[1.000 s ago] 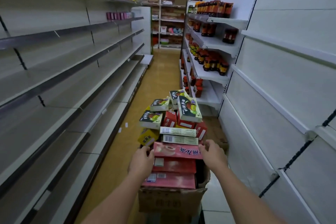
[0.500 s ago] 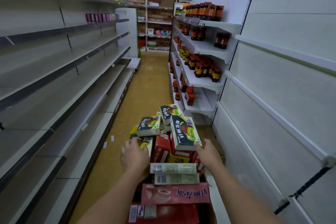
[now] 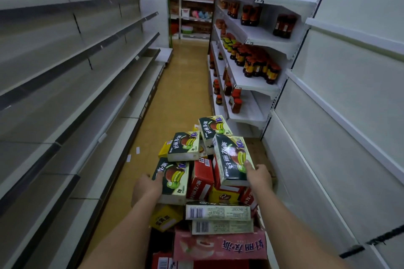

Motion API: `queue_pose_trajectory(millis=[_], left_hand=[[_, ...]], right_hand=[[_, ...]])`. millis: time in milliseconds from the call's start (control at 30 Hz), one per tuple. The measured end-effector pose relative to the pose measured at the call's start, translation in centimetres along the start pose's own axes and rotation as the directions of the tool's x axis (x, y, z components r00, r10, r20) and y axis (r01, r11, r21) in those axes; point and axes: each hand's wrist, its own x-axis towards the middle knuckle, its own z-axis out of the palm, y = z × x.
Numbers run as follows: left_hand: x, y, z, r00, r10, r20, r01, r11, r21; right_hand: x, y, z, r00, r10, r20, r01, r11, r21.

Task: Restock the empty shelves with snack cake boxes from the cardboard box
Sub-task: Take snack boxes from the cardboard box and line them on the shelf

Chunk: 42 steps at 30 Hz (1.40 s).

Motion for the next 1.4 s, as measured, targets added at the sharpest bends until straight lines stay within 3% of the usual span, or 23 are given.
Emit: queue_pose_trajectory(millis=[267, 433, 600, 767, 900, 1000, 1200, 1333, 1400], left_hand=[[-2.0, -0.7, -0.4, 1.000, -0.029, 0.008, 0.030, 0.984, -0.174], [-3.8, -0.9, -1.4, 0.996, -0.044, -0.082, 0.031, 0.988, -0.152], [-4.9, -1.6, -2.1, 0.987, -0.075, -0.140, 0.038, 0.968, -0.249], [-6.4, -2.5, -3.4, 0.985, -0.055, -0.161, 0.004, 0.953, -0.303], [-7.3, -3.7, -4.8, 0.993, -0.031, -0.117, -0.024, 0.897, -0.441], [-8.6, -4.4, -6.2, 0.995, -0.002, -0.097, -0.049, 0.851, -0.522], [-12.4, -5.6, -8.7, 0.991, 0.010, -0.136, -0.097, 0.750, -0.654], [-15.2, -7.2, -10.4, 0.984, -0.061, -0.165, -0.086, 0.651, -0.754], [-16.8, -8.6, -11.4, 0.977, -0.095, -0.191, -0.092, 0.620, -0.779]], right_hand=[[0.0, 1.3, 0.2, 0.998, 0.044, 0.053, -0.055, 0.972, 0.228], [-1.3, 1.9, -0.7, 0.964, 0.201, 0.174, -0.263, 0.820, 0.509], [-2.3, 2.5, -1.2, 0.926, 0.210, 0.313, -0.366, 0.696, 0.618], [-3.3, 2.7, -1.9, 0.904, 0.099, 0.416, -0.382, 0.627, 0.680], [-4.5, 2.1, -1.4, 0.840, -0.056, 0.540, -0.415, 0.574, 0.706], [-6.3, 1.0, -0.7, 0.758, -0.154, 0.634, -0.453, 0.576, 0.680], [-10.7, -1.0, 1.7, 0.585, -0.216, 0.782, -0.431, 0.733, 0.526], [-13.5, -1.6, 3.6, 0.567, -0.231, 0.791, -0.419, 0.746, 0.518], [-15.0, -1.7, 4.8, 0.516, -0.238, 0.823, -0.398, 0.784, 0.476]])
